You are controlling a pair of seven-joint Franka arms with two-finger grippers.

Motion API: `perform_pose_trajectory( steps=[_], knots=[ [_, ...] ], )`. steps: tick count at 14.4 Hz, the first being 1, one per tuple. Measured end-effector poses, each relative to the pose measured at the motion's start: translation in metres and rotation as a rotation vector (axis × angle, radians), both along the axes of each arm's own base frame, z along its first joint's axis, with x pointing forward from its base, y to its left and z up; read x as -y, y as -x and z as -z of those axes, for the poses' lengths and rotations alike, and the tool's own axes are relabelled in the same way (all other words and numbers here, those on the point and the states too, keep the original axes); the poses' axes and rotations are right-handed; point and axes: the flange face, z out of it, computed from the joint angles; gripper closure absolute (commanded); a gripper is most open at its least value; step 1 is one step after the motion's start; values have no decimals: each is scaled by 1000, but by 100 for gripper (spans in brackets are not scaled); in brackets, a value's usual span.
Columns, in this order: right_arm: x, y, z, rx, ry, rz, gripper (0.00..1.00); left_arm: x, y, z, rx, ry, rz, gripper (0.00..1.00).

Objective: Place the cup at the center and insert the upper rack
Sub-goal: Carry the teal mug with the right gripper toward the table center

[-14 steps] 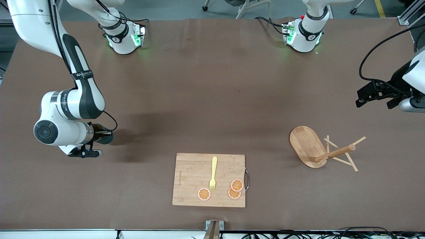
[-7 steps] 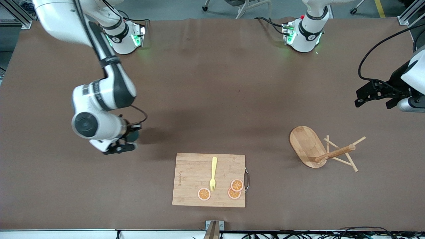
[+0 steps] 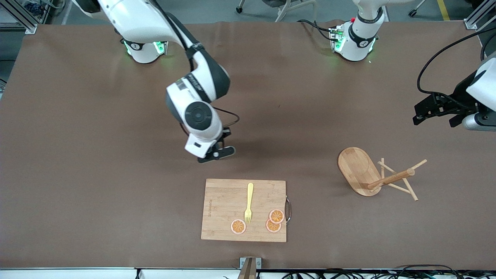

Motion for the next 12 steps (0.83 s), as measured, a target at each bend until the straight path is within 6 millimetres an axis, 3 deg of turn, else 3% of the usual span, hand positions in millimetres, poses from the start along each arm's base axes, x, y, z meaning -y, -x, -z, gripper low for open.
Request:
perform_pose_trajectory(
  steps=[7,12],
  knots=[
    [-82,31,22,42,-104,243,99,-9,-1,-1,1,0,-18,0],
    [-148,75,45,46,-114,214,99,-11,-1,-1,2,0,-22,0]
  ],
)
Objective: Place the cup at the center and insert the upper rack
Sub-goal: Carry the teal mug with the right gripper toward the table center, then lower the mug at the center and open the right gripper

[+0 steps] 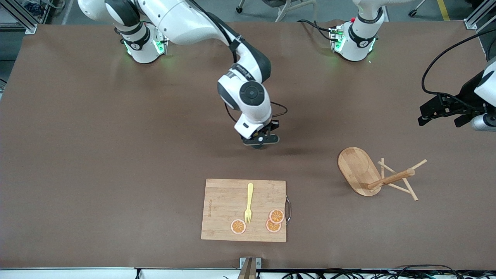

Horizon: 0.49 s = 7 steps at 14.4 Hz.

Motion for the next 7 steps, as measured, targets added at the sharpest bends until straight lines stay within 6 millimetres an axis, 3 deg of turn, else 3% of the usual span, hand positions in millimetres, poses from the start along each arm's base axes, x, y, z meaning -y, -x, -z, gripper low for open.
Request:
perform_pose_trajectory(
  steps=[4,5,6,7],
  knots=[
    [-21,12,17,2,5,-5,98,1,0,0,-1,0,1,0],
    [-20,11,17,0,7,9,93,1,0,0,-1,0,2,0],
    [-20,11,17,0,8,24,64,2,0,0,-1,0,3,0],
    [-20,10,17,0,8,44,4,3,0,0,-1,0,4,0]
  ],
)
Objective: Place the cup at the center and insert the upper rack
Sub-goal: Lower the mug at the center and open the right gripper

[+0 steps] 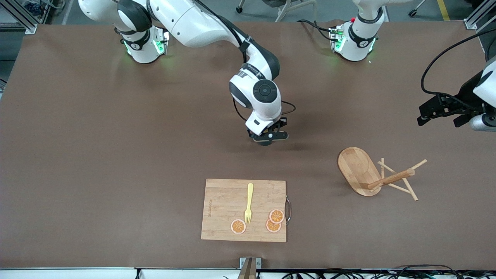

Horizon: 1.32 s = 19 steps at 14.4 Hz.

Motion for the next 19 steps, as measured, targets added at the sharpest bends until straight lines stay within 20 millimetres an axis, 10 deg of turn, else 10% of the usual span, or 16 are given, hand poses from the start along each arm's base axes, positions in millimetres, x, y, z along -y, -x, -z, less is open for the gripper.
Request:
perform_pose_trajectory(
  steps=[7,11,15,19],
  knots=[
    [4,-16,-30,9,-12,71,0,19,2,-1,-3,17,-24,0],
    [28,-26,-127,-30,22,79,0,64,11,-2,-13,39,-70,0],
    [143,-74,-251,-14,78,198,0,104,22,4,-40,49,-89,0],
    [287,-116,-304,-3,270,280,0,156,41,11,-74,60,-137,0]
  ],
)
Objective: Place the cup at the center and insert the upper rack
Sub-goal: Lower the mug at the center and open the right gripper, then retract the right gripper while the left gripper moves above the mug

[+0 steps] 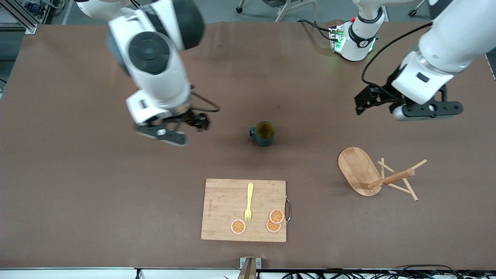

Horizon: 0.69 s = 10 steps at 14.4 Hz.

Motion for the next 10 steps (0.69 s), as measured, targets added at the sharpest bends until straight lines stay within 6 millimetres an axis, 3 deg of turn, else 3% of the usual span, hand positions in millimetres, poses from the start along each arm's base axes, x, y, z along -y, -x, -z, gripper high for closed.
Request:
perform_pose_trajectory(
  steps=[3,5,8,10],
  knots=[
    [119,-42,-10,-20,-15,-43,0,55,26,-1,-20,15,-58,0],
    [191,-59,-11,-36,-30,-89,0,93,45,3,-24,17,-101,0],
    [278,-68,-14,-49,-58,-144,0,160,70,24,3,-8,-191,0],
    [320,-67,-18,-44,-79,-139,0,207,90,47,31,-38,-218,0]
  ],
)
